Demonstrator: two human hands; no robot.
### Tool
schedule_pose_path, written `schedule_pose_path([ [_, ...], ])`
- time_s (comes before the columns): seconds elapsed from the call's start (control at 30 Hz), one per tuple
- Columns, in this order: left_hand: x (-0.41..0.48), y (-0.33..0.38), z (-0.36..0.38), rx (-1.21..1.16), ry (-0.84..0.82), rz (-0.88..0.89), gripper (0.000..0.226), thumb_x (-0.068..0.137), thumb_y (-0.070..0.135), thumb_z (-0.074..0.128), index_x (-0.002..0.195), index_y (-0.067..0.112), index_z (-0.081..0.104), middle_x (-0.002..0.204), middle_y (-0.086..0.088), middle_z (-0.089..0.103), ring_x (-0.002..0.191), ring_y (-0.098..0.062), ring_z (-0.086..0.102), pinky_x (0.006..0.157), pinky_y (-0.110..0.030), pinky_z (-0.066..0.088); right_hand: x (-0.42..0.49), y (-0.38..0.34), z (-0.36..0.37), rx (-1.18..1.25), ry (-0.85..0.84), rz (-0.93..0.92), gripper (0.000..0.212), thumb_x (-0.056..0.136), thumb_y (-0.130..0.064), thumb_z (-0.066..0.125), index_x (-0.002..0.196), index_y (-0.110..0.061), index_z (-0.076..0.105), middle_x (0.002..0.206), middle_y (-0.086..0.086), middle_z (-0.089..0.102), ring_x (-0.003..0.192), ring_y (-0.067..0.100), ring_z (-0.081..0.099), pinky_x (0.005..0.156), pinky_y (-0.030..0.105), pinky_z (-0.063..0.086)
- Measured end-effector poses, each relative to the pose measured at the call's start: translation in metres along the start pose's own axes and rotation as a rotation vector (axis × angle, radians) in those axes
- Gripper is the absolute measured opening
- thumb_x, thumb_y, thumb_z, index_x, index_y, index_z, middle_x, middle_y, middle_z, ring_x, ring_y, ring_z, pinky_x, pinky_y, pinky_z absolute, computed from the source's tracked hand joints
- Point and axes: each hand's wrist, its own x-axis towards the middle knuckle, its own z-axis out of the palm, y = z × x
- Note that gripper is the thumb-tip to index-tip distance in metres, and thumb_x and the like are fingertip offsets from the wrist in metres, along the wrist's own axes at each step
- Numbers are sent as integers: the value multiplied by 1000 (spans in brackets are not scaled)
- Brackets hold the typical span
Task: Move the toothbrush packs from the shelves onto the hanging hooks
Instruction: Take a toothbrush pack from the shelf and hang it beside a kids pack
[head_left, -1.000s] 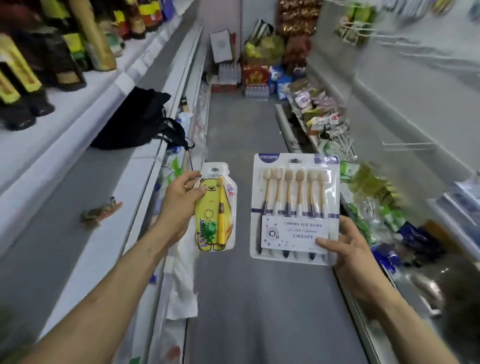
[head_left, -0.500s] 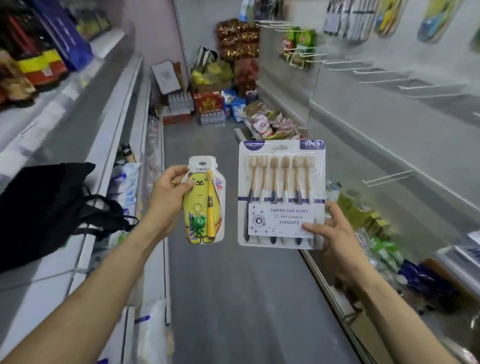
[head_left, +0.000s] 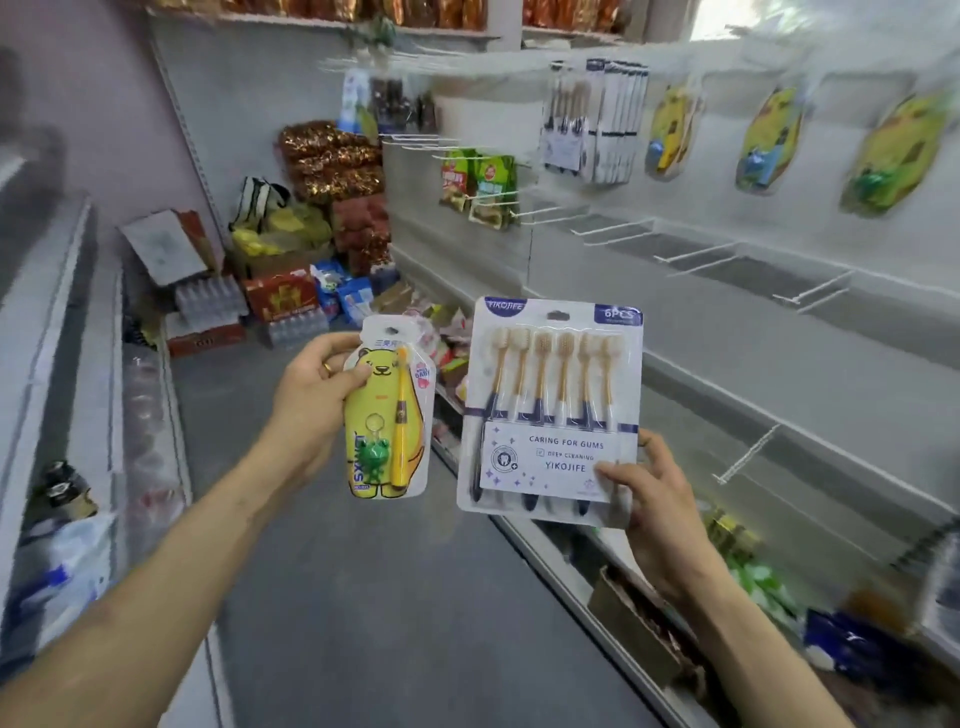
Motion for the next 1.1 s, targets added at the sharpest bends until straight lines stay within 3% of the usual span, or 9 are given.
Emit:
schedule_pose_path([
  [0.13, 84, 16, 1, -37, -146, 3, 34, 100, -8, 56, 116, 21, 66, 116, -11, 75, 98, -22, 74, 81, -38, 59, 31, -10, 36, 13, 113, -78, 34, 96, 5, 60, 122, -17, 60, 117, 17, 77, 107, 37, 75, 77, 47, 63],
  [0.27, 152, 31, 18, -78, -273, 15, 33, 101, -8, 56, 117, 20, 65, 114, -7, 75, 100, -22, 73, 79, -38, 58, 58, -22, 60, 33, 225, -152, 35, 97, 6, 58, 127, -14, 57, 116, 15, 78, 103, 35, 77, 74, 49, 65],
  [0.4, 217, 36, 44, -109, -382, 29, 33, 101, -7, 56, 117, 20, 67, 111, -5, 76, 98, -22, 74, 80, -40, 58, 95, -43, 78, 57, 327, -247, 39, 95, 9, 58, 128, -13, 59, 116, 15, 78, 104, 34, 76, 94, 52, 59],
  [0.53, 280, 37, 72, -120, -424, 55, 32, 101, -6, 57, 120, 18, 67, 107, -4, 78, 89, -19, 76, 75, -38, 58, 150, -58, 85, -1, 401, -313, 38, 96, 4, 61, 126, -19, 61, 116, 11, 79, 106, 32, 76, 102, 58, 54],
  [0.7, 362, 46, 92, -118, -429, 68, 31, 101, -6, 56, 115, 20, 66, 103, -6, 78, 83, -21, 78, 68, -38, 63, 242, -78, 102, -35, 374, -362, 34, 98, -2, 64, 127, -21, 60, 117, 10, 78, 111, 31, 75, 107, 65, 50],
  [0.83, 433, 61, 103, -128, -420, 138, 30, 100, -7, 56, 116, 17, 67, 107, -10, 77, 92, -27, 75, 86, -47, 60, 314, -92, 120, -31, 348, -390, 35, 98, -3, 65, 128, -22, 60, 116, 8, 79, 109, 29, 75, 106, 64, 51],
  [0.93, 477, 63, 113, -155, -421, 133, 30, 100, -8, 55, 116, 14, 66, 110, -14, 75, 95, -29, 70, 92, -51, 57, 353, -100, 130, -38, 350, -380, 35, 98, -4, 65, 126, -25, 61, 115, 7, 79, 108, 29, 76, 104, 67, 51],
  [1.0, 505, 61, 123, -162, -439, 136, 31, 100, -8, 56, 122, 12, 66, 117, -19, 75, 94, -30, 71, 88, -50, 59, 374, -105, 134, -36, 363, -380, 36, 97, -3, 66, 124, -26, 62, 114, 8, 79, 107, 31, 76, 103, 68, 51],
  [1.1, 545, 57, 140, -196, -460, 142, 33, 100, -8, 56, 127, 9, 64, 114, -16, 75, 84, -19, 75, 70, -33, 63, 401, -114, 141, -61, 399, -394, 37, 96, -2, 66, 125, -25, 62, 112, 8, 79, 105, 30, 76, 102, 62, 53],
])
